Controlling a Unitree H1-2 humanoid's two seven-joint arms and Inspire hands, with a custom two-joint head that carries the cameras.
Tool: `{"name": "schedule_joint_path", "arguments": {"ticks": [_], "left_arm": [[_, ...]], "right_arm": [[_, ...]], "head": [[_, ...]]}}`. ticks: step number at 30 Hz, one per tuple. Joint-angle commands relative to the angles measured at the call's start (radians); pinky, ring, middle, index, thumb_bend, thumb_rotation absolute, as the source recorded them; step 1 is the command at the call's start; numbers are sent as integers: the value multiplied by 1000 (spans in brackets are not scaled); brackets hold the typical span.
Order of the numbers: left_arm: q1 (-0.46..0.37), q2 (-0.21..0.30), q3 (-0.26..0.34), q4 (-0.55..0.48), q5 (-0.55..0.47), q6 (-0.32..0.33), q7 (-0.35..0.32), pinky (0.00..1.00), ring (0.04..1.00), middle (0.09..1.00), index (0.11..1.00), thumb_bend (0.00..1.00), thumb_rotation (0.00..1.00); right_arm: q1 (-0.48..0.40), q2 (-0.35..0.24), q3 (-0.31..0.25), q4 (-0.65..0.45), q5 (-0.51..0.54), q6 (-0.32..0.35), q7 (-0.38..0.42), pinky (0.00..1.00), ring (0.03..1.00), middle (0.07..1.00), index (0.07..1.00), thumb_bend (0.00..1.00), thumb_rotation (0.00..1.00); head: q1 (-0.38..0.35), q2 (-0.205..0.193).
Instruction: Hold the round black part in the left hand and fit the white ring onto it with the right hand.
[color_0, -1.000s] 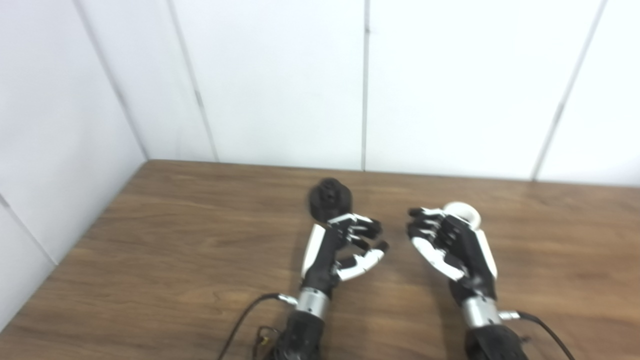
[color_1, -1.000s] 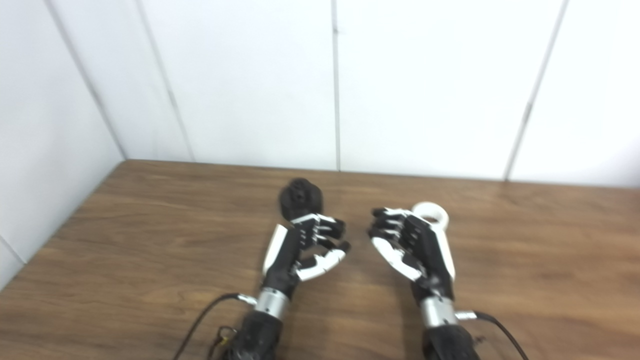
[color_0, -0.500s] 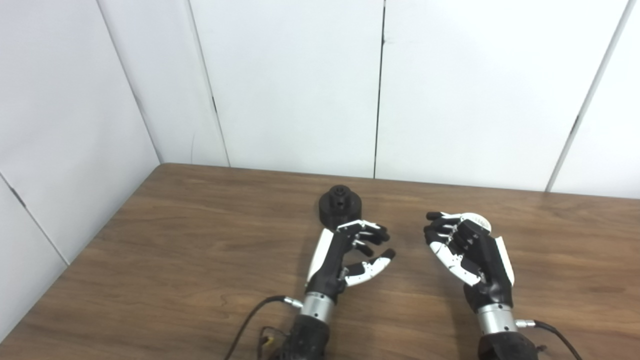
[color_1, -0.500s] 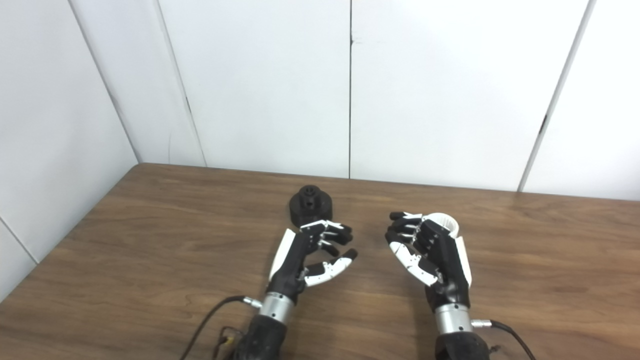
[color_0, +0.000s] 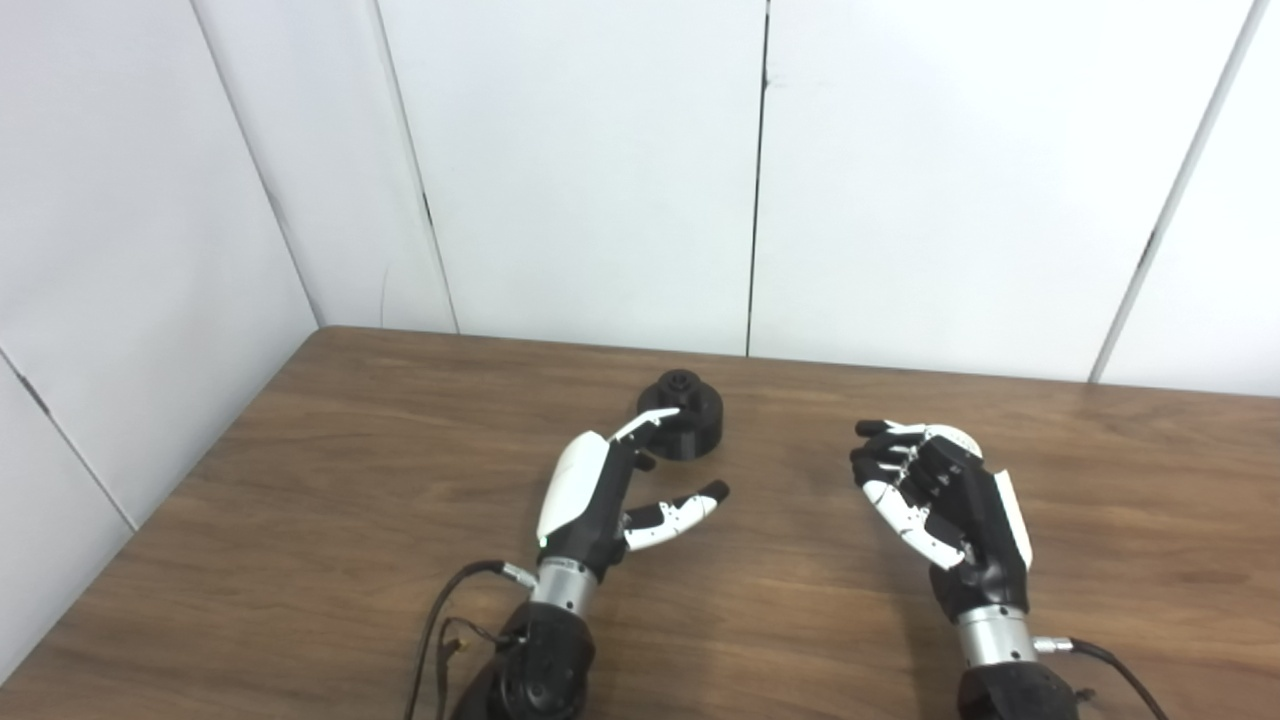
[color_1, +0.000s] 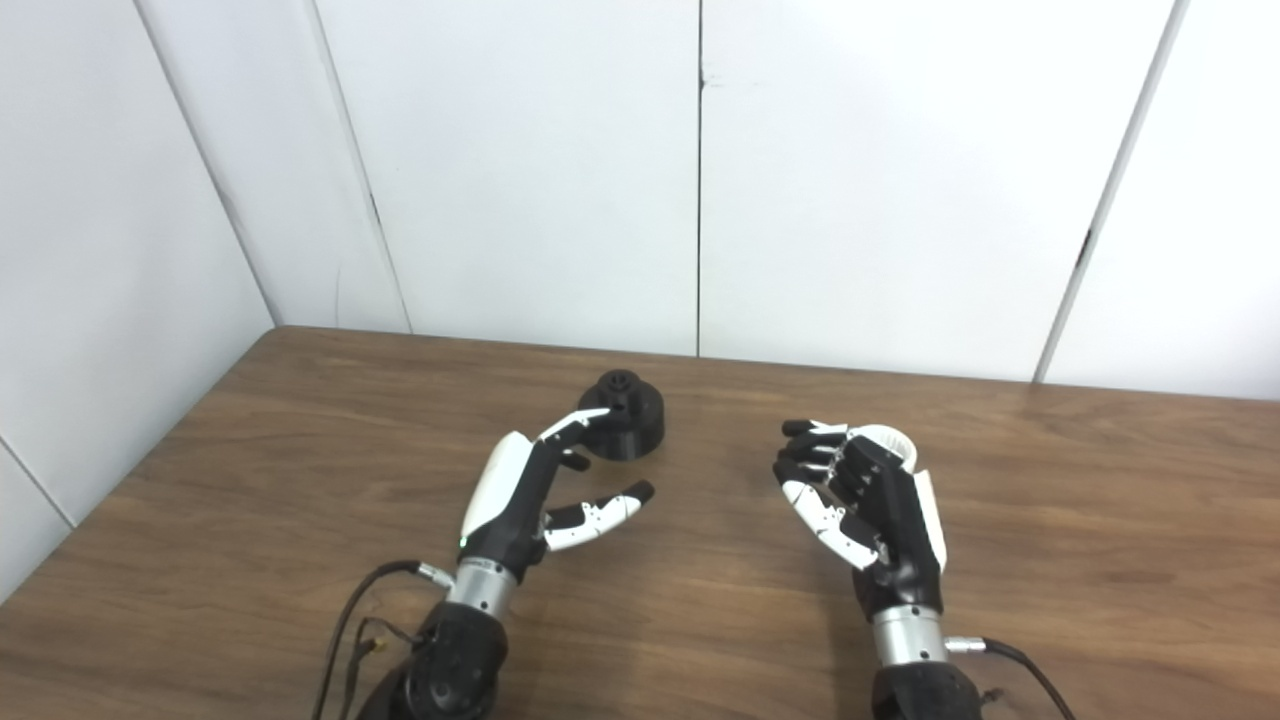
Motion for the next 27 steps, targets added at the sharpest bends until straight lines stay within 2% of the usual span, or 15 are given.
{"name": "schedule_joint_path", "arguments": {"ticks": [1, 8, 12, 15, 18, 24, 27], "left_arm": [[-61, 31, -5, -32, 41, -10, 17, 670, 786, 811, 771, 657, 403], [-83, 68, -3, -46, 92, 62, 0, 680, 804, 833, 784, 712, 443], [-108, 96, -10, -37, 137, 114, -19, 725, 865, 875, 811, 743, 464], [-128, 113, -16, -17, 161, 128, -16, 756, 890, 892, 815, 763, 469], [-154, 133, -28, 12, 191, 143, -18, 834, 914, 912, 819, 780, 477], [-200, 164, -60, 71, 236, 143, -3, 806, 915, 924, 811, 807, 471], [-217, 172, -77, 95, 259, 147, 9, 827, 928, 933, 813, 814, 488]], "right_arm": [[77, -37, -14, 92, 2, -21, 15, 508, 595, 669, 498, 506, 157], [77, -38, -13, 90, 0, -18, 17, 511, 592, 669, 498, 506, 157], [76, -38, -12, 89, -3, -20, 15, 510, 594, 669, 498, 506, 157], [77, -40, -13, 89, 2, -22, 20, 506, 593, 671, 498, 506, 157], [77, -41, -14, 88, 4, -20, 21, 513, 592, 671, 498, 506, 157], [76, -40, -16, 89, 8, -20, 20, 515, 591, 671, 498, 506, 156], [75, -42, -13, 91, 2, -24, 18, 509, 587, 670, 498, 506, 157]], "head": [[1, 1], [-1, 1], [-5, 1], [-7, 1], [-9, 1], [-11, 1], [-11, 1]]}}
